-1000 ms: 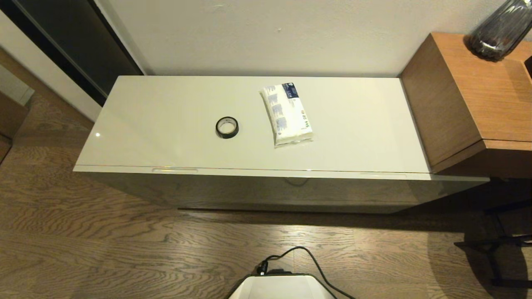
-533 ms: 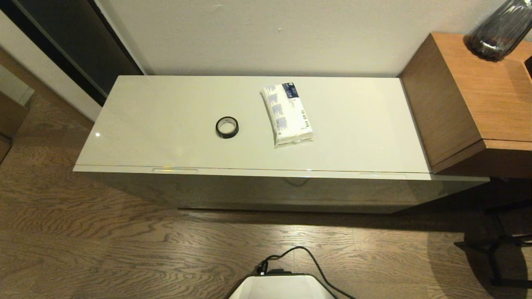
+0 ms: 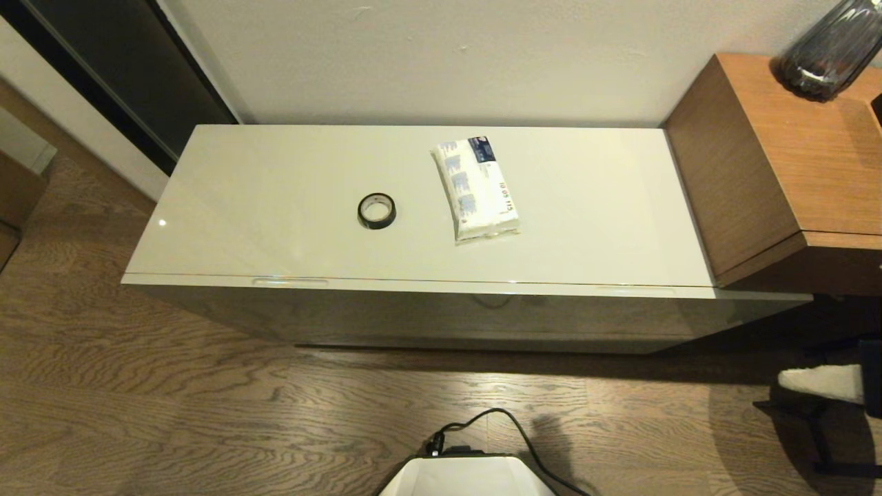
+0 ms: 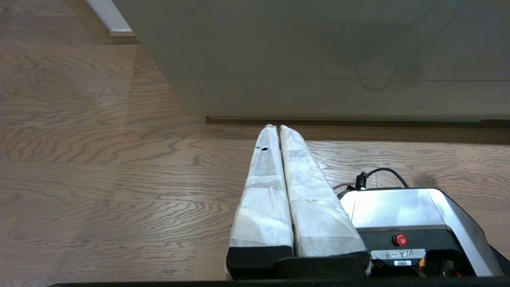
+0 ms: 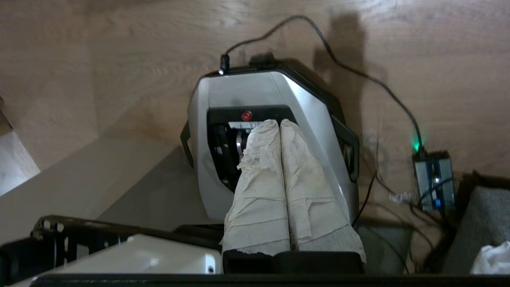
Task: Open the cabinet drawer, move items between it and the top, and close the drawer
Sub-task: Open the drawer
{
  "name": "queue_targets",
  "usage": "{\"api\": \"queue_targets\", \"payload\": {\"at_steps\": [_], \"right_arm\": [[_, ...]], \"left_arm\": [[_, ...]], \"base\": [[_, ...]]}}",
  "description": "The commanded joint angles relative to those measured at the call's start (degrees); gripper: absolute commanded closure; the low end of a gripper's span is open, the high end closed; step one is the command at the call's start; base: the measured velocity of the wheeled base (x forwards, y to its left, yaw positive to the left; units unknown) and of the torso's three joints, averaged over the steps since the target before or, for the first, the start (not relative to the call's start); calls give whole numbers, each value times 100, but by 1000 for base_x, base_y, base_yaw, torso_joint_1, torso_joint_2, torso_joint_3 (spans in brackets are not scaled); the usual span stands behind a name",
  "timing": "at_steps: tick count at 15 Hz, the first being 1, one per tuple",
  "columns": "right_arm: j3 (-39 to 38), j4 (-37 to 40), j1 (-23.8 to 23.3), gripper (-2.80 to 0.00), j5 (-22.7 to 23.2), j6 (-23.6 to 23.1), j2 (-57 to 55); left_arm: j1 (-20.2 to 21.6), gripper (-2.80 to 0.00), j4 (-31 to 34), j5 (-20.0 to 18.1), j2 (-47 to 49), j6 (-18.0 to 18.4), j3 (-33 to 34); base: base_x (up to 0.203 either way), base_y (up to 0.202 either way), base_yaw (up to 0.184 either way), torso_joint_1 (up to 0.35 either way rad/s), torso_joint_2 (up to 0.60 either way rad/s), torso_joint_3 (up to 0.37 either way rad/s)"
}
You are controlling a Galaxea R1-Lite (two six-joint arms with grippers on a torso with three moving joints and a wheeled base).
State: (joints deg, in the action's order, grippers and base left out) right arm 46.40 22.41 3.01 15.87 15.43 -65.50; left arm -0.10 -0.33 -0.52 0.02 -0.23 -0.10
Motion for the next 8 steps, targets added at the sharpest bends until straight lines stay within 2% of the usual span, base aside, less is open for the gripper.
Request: {"api": "queue_targets", "payload": {"at_steps": [1, 5, 8], "right_arm": [[518, -68, 118, 0, -66, 26, -1386], [1547, -44, 467, 0, -864, 144, -2474], [2160, -236, 816, 0, -1285, 996, -3102]], "left_arm": [[1, 0, -2, 0, 6, -3, 1], [1, 0, -2, 0, 6, -3, 1], [1, 0, -2, 0, 6, -3, 1]], "base": [[0, 0, 0, 0, 0, 0], [0, 0, 0, 0, 0, 0], [0, 0, 0, 0, 0, 0]]}}
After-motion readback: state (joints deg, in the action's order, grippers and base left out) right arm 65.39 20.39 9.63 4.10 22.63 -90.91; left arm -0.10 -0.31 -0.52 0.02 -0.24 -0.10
